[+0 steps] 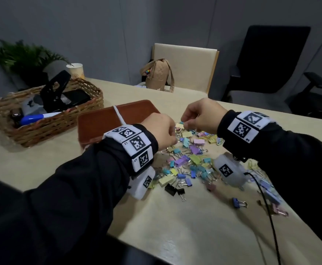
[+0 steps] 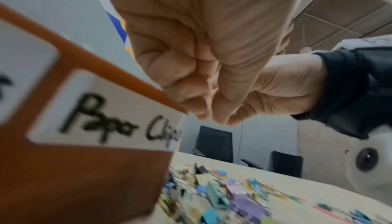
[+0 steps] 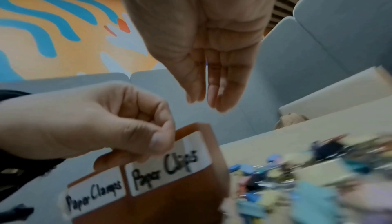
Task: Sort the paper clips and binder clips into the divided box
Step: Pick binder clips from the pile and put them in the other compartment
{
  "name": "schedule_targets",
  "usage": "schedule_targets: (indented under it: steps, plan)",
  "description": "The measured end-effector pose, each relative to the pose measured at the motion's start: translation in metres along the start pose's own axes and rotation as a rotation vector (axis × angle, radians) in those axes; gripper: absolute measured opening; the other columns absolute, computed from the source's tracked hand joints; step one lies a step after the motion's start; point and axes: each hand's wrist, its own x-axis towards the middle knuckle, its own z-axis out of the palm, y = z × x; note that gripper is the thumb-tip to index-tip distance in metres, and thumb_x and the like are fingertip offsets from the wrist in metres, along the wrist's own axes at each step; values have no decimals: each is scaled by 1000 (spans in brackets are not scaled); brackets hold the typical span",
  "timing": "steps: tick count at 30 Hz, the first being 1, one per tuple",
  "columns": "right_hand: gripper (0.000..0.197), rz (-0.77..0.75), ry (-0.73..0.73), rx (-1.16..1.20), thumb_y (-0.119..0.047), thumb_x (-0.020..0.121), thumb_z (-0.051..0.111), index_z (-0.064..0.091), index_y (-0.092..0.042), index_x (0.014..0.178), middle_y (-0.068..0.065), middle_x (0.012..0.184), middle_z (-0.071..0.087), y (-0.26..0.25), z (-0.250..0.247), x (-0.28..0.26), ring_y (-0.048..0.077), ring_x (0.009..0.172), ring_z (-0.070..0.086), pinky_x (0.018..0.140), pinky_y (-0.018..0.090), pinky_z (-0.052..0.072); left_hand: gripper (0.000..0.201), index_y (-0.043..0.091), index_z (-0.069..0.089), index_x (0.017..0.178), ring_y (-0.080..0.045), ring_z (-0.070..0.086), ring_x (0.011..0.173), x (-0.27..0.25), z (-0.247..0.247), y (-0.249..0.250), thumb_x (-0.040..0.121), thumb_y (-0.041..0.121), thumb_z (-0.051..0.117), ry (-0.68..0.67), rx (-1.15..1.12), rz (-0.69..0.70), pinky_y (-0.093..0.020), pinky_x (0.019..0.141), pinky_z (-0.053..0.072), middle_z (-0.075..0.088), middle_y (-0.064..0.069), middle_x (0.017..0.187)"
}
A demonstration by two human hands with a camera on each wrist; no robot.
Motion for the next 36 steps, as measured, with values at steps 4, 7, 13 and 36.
schedule_targets:
  steps: [4, 7, 13, 36]
  plan:
    - [25, 57, -242, -395, -16, 77, 77, 68, -23, 100, -7, 90, 66, 30, -11, -24, 12, 77, 58, 70, 24, 45, 15, 23, 70, 98, -12, 60, 87, 3, 18, 19, 83, 24, 68, -208, 38, 147, -21, 69, 43, 61, 7, 88]
    - [40, 80, -448, -563, -15, 79, 75, 63, -26, 115, -6, 106, 62, 50, -12, -41, 11, 84, 53, 76, 23, 40, 24, 24, 69, 109, -10, 54, 85, 4, 30, 26, 85, 25, 68, -321, 108, 218, -21, 71, 40, 60, 6, 96]
    - [50, 47, -465, -582, -15, 79, 75, 57, -32, 123, -8, 116, 57, 70, -9, -54, 11, 88, 53, 78, 26, 44, 17, 20, 72, 97, -11, 58, 80, 8, 35, 31, 83, 28, 71, -368, 177, 214, -23, 62, 43, 68, 3, 93]
    - [45, -69, -437, -495, 0, 88, 53, 66, -32, 116, -5, 106, 65, 62, 2, -43, 14, 91, 60, 80, 28, 50, 24, 19, 73, 95, -8, 55, 80, 11, 34, 22, 89, 9, 52, -360, 160, 136, -21, 72, 45, 67, 7, 88]
